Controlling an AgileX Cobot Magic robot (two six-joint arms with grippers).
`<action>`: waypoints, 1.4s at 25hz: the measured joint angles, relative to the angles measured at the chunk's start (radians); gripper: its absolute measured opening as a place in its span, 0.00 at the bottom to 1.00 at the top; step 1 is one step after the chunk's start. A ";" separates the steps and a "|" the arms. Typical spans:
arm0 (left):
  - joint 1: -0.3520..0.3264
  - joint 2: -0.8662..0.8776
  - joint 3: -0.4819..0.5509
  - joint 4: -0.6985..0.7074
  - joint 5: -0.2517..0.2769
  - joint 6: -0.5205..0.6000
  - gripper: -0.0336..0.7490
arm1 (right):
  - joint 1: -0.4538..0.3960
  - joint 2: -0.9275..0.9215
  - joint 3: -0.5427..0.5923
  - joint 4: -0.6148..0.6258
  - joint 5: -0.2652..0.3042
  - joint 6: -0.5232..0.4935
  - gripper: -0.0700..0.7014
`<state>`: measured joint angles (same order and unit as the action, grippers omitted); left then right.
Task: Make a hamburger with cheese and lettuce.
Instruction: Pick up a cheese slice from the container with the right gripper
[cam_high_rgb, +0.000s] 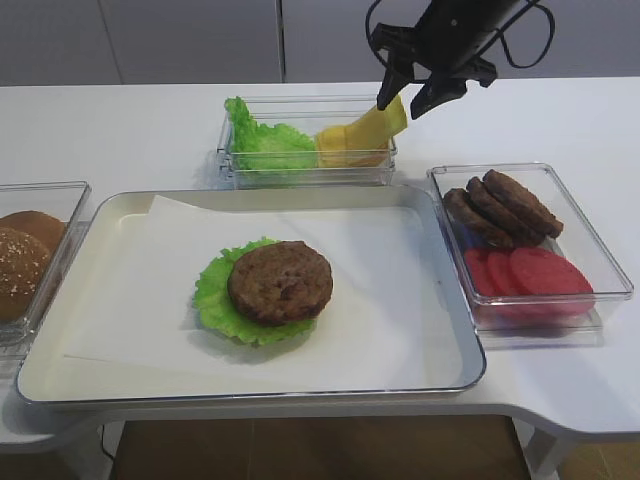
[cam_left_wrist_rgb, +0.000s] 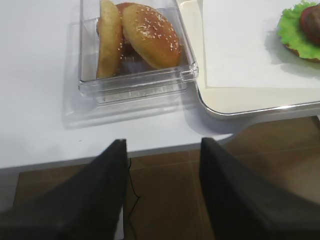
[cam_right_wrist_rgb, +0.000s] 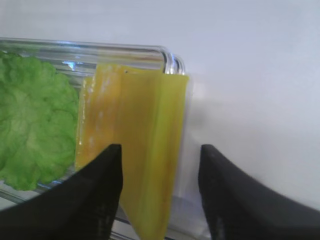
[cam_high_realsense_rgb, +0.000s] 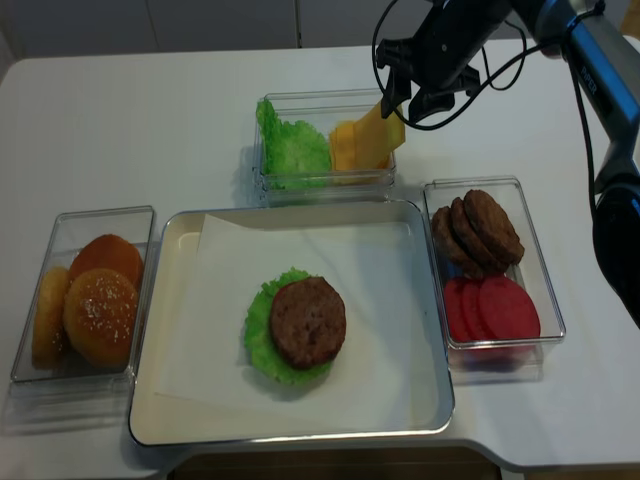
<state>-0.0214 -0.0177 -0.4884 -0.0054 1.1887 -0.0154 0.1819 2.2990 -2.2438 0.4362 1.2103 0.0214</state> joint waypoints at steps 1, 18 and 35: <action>0.000 0.000 0.000 0.000 0.000 0.000 0.49 | 0.000 0.000 0.000 0.000 0.000 0.000 0.60; 0.000 0.000 0.000 0.000 0.000 0.000 0.49 | 0.000 0.000 0.000 0.000 -0.001 -0.002 0.42; 0.000 0.000 0.000 0.000 0.000 0.000 0.49 | 0.000 0.019 0.000 0.000 0.008 -0.001 0.41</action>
<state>-0.0214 -0.0177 -0.4884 -0.0054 1.1887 -0.0154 0.1819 2.3176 -2.2438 0.4362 1.2184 0.0200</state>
